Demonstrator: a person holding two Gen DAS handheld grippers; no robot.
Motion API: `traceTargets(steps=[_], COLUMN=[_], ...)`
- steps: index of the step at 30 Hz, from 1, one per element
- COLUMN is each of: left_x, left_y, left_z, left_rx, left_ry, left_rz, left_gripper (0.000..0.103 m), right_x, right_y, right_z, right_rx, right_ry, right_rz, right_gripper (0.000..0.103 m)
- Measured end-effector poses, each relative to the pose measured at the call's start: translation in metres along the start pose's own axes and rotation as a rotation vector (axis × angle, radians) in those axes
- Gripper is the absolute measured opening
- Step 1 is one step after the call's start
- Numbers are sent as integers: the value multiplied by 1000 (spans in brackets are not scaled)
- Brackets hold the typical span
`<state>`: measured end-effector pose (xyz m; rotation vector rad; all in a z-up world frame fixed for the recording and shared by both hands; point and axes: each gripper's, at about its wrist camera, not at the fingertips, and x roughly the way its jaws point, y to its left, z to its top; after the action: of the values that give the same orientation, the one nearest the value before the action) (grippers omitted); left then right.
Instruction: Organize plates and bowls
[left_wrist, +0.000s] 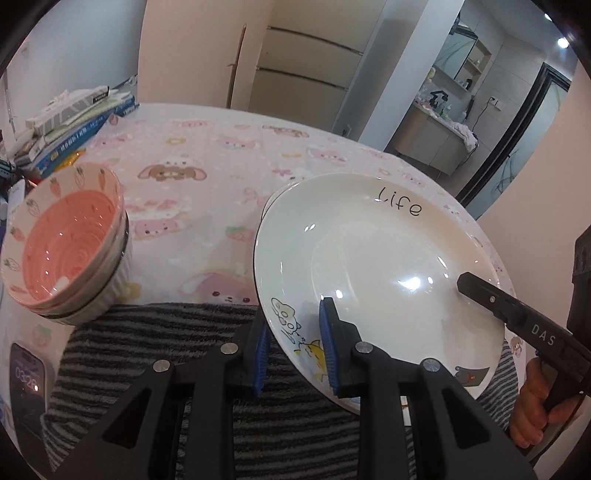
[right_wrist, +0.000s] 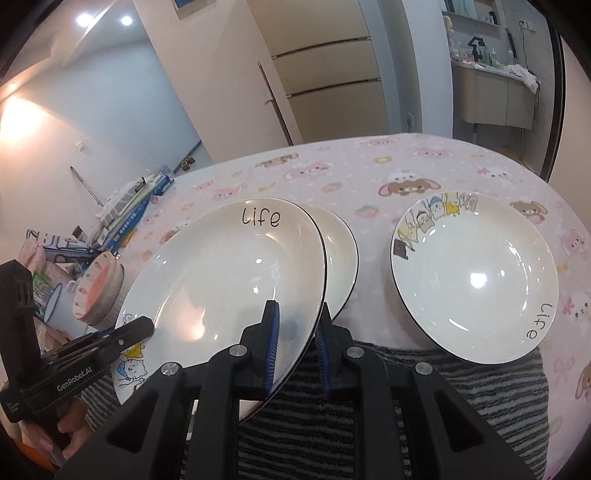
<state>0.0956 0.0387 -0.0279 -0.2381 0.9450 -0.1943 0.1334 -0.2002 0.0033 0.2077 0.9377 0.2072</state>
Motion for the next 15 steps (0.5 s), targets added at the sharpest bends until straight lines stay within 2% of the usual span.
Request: traceTargets(steps=[5,15], left_x=[12,29], left_y=[-3,-12], left_z=[-1,6], left_rx=[13,57], left_ry=[17,45], left_rz=[27,128], left_gripper=[23,23], right_x=[16,33], right_y=[-3,-13], right_z=[-4,-7], right_rx=[-6,19], right_ry=[35,75], right_rz=[-40,-71], right_gripper=[21,22])
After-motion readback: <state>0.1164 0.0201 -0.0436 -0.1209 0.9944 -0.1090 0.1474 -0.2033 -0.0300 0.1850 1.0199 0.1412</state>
